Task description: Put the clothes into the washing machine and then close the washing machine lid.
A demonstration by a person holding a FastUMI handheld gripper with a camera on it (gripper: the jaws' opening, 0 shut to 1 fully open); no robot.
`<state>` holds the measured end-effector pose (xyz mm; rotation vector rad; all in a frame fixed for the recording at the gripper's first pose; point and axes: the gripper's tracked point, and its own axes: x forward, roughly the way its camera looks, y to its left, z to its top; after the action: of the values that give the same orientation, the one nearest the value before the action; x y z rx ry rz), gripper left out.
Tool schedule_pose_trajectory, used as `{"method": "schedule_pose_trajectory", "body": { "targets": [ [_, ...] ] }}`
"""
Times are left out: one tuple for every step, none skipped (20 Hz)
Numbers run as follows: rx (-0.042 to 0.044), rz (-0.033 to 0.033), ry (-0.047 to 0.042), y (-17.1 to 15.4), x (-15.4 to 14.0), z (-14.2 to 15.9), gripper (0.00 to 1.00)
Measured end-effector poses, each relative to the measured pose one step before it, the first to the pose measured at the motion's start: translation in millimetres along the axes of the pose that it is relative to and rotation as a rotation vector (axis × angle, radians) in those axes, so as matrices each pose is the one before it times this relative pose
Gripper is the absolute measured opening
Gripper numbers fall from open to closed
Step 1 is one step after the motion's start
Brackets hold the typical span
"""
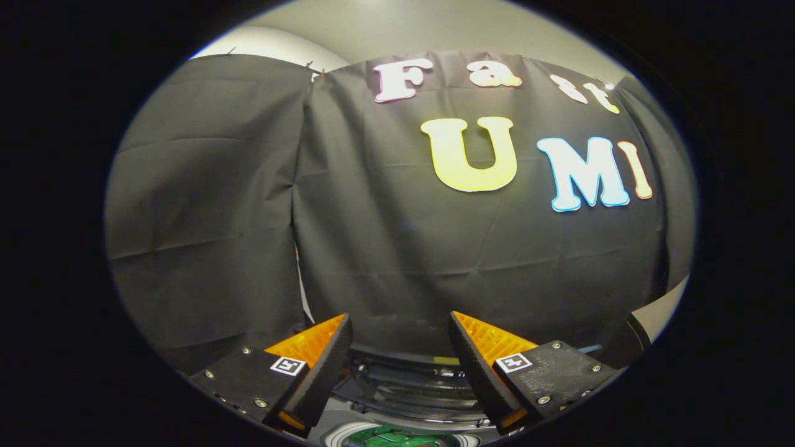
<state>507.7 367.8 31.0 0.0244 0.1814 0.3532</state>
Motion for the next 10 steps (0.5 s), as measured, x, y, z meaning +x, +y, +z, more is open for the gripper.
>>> {"method": "schedule_pose_trajectory", "body": {
  "targets": [
    [0.00541, -0.01095, 0.00485, -2.60, 6.18, 0.41, 0.95],
    [0.00341, -0.00799, 0.00761, -2.90, 9.54, 3.01, 0.96],
    [0.00371, -0.01098, 0.00479, -3.51, 9.54, 1.66, 0.95],
    [0.01023, -0.01030, 0.00935, -1.20, 7.74, 0.82, 0.95],
    [0.01087, -0.00795, 0.00633, -0.17, 7.08, 0.41, 0.95],
    [0.00173, -0.01332, 0.00895, -1.56, 6.85, 1.95, 0.96],
    [-0.00216, -0.00989, 0.00613, -0.32, 6.20, 0.12, 0.96],
    [-0.00251, -0.00760, 0.01275, 0.06, 6.45, -1.10, 0.96],
    [-0.00374, -0.01153, 0.02093, -1.20, 4.29, -4.49, 0.96],
    [-0.00006, -0.01308, 0.02185, -2.15, 4.83, -4.25, 0.96]
  ]
}}
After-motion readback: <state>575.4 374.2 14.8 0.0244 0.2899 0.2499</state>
